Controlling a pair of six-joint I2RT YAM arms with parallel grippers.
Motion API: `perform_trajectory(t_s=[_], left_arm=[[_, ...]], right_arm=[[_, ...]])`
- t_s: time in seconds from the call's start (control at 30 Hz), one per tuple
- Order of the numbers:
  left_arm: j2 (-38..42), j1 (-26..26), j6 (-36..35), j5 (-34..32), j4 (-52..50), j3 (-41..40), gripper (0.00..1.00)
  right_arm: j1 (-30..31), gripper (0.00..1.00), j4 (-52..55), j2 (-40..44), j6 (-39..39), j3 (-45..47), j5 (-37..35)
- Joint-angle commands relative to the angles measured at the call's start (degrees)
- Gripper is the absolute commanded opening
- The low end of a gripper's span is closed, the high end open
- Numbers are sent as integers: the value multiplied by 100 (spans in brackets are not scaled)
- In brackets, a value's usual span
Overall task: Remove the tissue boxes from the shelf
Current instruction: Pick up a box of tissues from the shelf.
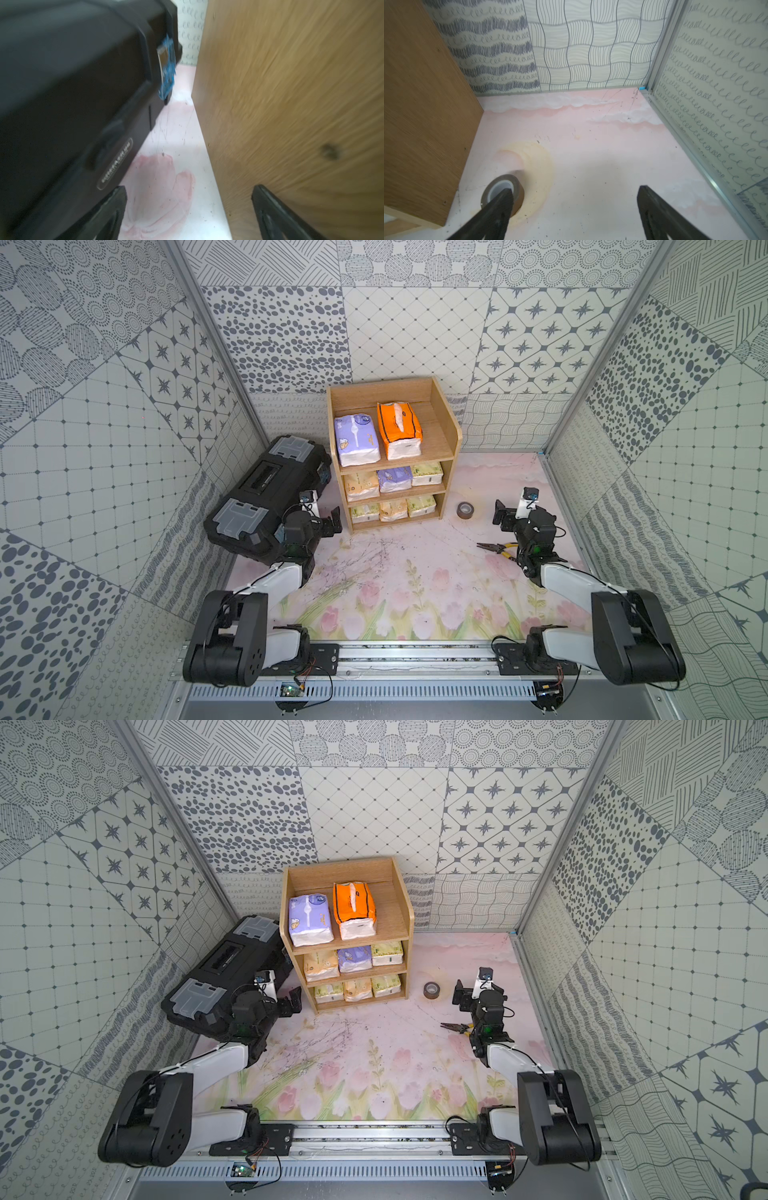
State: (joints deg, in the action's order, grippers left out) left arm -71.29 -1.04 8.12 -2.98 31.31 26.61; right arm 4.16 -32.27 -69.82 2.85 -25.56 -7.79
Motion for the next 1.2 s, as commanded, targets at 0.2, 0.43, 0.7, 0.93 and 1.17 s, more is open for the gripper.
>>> perform_trajectory(t_s=[0.2,0.43,0.7,0.93,1.17], left_arm=[[1795,1,2208,-1103,-4319,1172,99],[2769,10,3211,-1121,-5628,1472,99],[2519,14,4359,118,-7660,2247,99],[2095,7,4915,1825,-8280,2358,99],[2196,3,5114,2471,-8393,2314,100]], right_arm=[[-38,97,4052,702,1571,-1857,-352],[-56,94,5287,1444,2603,-2474,959],[50,78,7014,1477,3500,-3976,2287],[1203,73,8145,673,3688,-5346,2497],[2553,66,8164,-19,4030,-6517,2260]])
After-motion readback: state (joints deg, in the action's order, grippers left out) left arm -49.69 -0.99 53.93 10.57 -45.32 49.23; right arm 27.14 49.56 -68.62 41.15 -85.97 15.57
